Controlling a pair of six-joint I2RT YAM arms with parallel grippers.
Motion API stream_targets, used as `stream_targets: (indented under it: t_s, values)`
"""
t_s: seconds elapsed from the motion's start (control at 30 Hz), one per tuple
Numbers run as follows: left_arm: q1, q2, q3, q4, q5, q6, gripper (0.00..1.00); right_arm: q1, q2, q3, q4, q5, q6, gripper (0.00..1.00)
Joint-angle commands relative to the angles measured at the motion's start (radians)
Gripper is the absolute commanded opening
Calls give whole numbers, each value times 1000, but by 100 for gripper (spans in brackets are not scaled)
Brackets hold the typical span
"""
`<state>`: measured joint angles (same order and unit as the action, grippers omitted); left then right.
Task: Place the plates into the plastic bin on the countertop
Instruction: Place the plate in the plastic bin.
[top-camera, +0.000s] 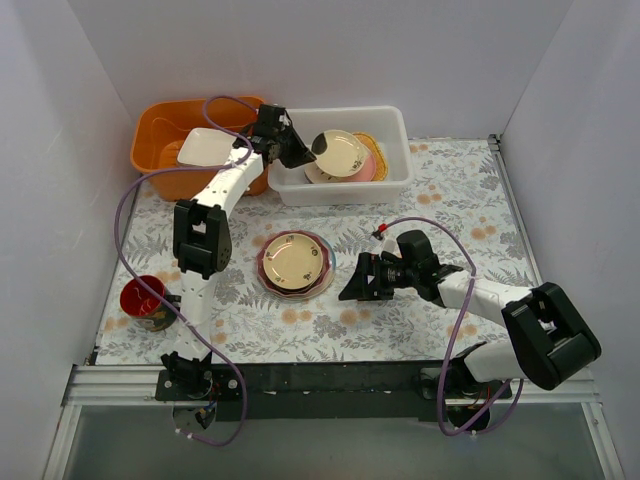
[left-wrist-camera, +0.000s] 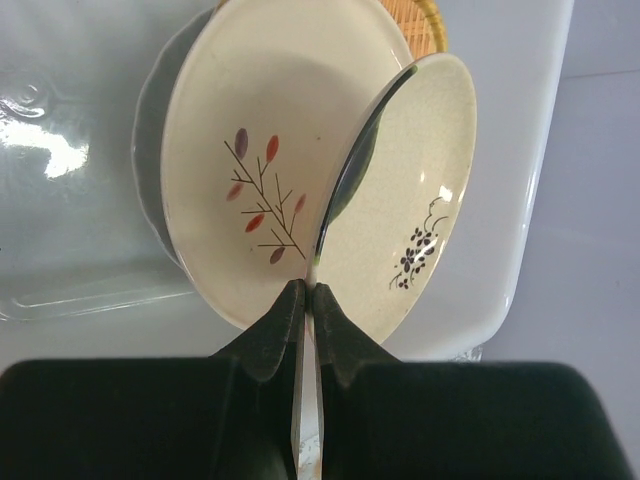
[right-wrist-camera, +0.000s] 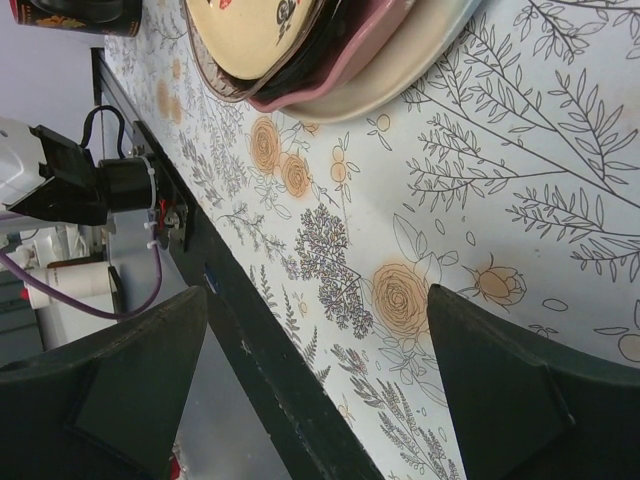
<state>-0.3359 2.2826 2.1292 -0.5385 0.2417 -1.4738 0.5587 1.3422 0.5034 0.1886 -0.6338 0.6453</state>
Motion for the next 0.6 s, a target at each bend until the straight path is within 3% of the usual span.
stream_targets:
  t_s: [0.0, 0.57]
  values:
    - [5, -3, 38, 34, 1, -28, 0, 4, 14, 46, 26, -15, -26, 98]
    - [5, 23, 9, 43, 31, -19, 0, 4, 9, 47, 9, -12, -33, 97]
